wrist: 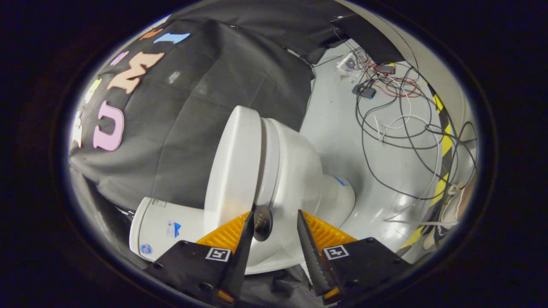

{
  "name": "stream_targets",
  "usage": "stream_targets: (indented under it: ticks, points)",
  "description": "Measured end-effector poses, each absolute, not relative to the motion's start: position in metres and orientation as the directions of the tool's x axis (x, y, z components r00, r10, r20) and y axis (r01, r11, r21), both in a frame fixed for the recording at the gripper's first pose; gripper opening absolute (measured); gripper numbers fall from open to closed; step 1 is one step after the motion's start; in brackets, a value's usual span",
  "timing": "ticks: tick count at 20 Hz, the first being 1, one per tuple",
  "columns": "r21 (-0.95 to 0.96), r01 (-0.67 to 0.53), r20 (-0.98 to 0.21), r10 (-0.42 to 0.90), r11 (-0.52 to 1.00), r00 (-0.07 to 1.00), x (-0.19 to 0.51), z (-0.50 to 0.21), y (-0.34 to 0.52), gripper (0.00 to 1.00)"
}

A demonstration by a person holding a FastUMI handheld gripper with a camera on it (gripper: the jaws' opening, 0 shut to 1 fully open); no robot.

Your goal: Open the toilet lid.

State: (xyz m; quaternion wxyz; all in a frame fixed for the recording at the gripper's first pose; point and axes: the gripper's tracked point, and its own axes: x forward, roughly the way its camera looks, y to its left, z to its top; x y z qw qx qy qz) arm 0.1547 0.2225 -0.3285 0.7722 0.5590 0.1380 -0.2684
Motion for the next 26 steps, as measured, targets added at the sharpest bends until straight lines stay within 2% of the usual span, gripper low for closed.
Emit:
stream_targets:
  ticks: [3, 4, 6, 9, 11, 14, 20, 26]
  points:
    - [0.813, 0.533, -0.486, -0.23, 0.234, 0.843, 0.168, -0.326, 0.228, 0.64]
    - [0.83, 0.504, -0.464, -0.206, 0.239, 0.862, 0.156, -0.31, 0.235, 0.52]
    - [0.824, 0.51, -0.47, -0.207, 0.246, 0.858, 0.169, -0.323, 0.232, 0.29]
    - [0.828, 0.504, -0.471, -0.182, 0.248, 0.863, 0.172, -0.324, 0.235, 0.29]
    - [0.829, 0.49, -0.479, -0.111, 0.269, 0.871, 0.171, -0.322, 0.243, 0.29]
    - [0.824, 0.501, -0.486, -0.125, 0.265, 0.865, 0.171, -0.323, 0.241, 0.15]
    - [0.806, 0.516, -0.504, -0.121, 0.29, 0.855, 0.174, -0.322, 0.242, 0.15]
    - [0.786, 0.533, -0.512, -0.152, 0.313, 0.845, 0.175, -0.304, 0.242, 0.1]
